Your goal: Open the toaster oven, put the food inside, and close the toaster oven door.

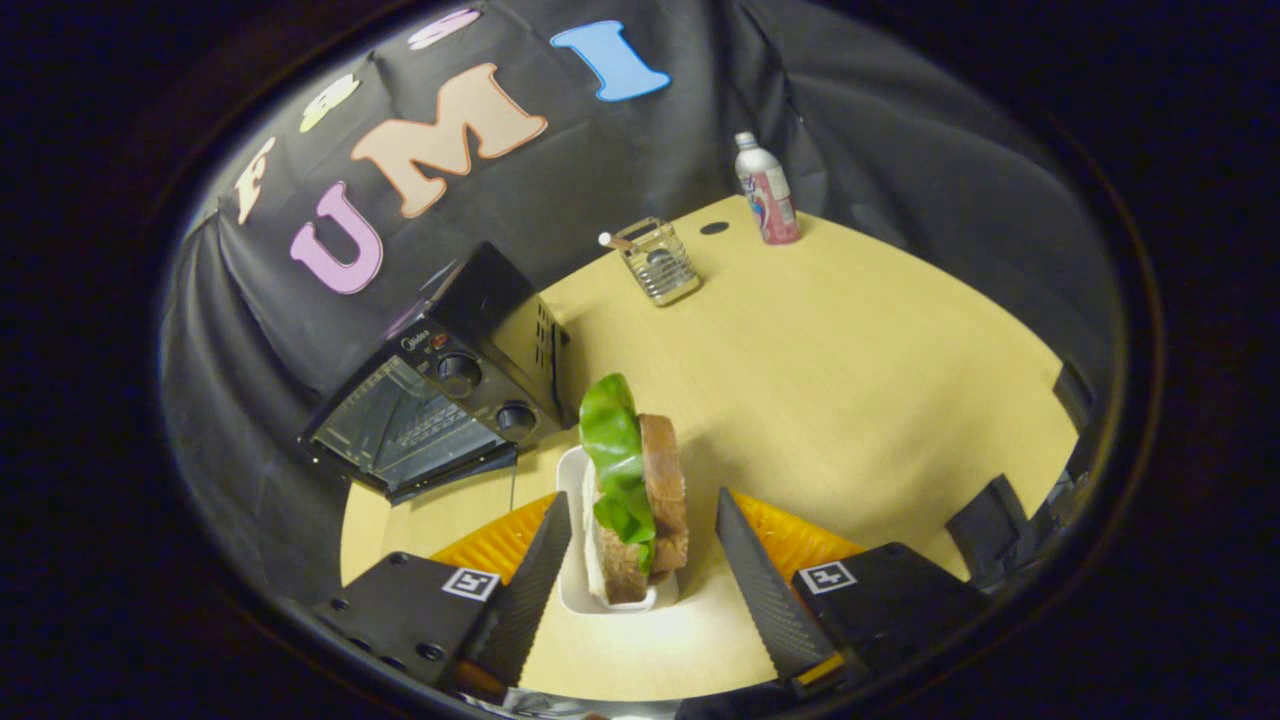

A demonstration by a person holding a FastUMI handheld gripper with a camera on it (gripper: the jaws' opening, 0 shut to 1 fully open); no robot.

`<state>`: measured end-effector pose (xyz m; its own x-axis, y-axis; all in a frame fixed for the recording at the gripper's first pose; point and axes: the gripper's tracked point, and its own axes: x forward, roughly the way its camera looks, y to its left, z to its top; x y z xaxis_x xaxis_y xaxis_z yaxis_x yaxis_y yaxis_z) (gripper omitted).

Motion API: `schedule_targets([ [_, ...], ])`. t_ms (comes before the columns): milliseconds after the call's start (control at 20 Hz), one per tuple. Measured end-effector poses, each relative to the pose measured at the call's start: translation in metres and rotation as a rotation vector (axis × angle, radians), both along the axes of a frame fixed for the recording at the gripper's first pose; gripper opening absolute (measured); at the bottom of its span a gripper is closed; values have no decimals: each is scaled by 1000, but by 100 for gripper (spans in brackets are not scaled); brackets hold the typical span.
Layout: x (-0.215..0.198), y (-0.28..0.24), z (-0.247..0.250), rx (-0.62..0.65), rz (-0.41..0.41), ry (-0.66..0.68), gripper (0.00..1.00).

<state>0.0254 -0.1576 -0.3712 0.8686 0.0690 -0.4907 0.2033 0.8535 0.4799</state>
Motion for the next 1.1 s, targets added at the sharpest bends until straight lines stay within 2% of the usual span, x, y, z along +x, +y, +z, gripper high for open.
schedule_targets([
  [200, 7, 19, 0, 121, -4, 2, 57],
  [300, 5, 21, -3, 124, 5, 3, 39],
  [350, 4, 21, 0, 126, 9, 5, 34],
  [550, -13, 18, 18, 137, -12, -12, 34],
  [750, -16, 22, 60, 277, -96, -118, 34],
  [900, -14, 45, 75, 406, -134, -186, 34],
  [1100, -11, 98, 67, 513, -136, -168, 34],
])
